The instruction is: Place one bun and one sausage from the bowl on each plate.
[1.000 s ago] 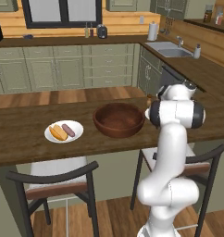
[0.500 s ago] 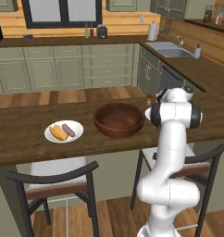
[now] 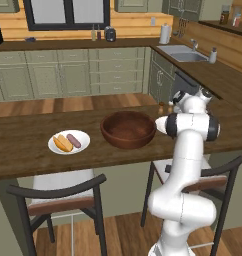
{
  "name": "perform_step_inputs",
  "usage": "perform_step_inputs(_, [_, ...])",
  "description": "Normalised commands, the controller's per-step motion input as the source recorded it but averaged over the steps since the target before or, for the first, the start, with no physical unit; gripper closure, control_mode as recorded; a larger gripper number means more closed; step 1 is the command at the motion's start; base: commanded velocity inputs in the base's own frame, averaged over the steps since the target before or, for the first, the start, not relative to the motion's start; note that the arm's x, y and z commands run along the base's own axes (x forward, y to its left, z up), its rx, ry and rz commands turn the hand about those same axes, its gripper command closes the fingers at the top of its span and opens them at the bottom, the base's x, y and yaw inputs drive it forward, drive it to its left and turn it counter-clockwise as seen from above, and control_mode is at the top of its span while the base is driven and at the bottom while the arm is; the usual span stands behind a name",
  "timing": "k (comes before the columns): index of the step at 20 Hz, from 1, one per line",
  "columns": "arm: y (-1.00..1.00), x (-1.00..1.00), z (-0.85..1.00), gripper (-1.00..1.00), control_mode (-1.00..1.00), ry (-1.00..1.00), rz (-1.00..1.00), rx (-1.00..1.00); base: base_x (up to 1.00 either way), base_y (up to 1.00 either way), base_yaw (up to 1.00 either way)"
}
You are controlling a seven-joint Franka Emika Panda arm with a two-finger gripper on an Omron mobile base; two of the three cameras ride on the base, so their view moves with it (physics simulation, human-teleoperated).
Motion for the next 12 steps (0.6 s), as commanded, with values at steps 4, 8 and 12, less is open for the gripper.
perform_step_inputs(4, [0.0,-0.03,-0.22,-1.0,-1.0,-0.21,0.21,0.0,0.0,0.0,0.0])
perform_step_inputs(8, [-0.11,0.0,-0.63,-1.0,-1.0,-0.05,0.21,-0.06,0.0,0.0,0.0])
perform_step_inputs(12, [-0.16,-0.59,-0.03,-1.0,-1.0,-0.37,0.32,-0.01,0.0,0.0,0.0])
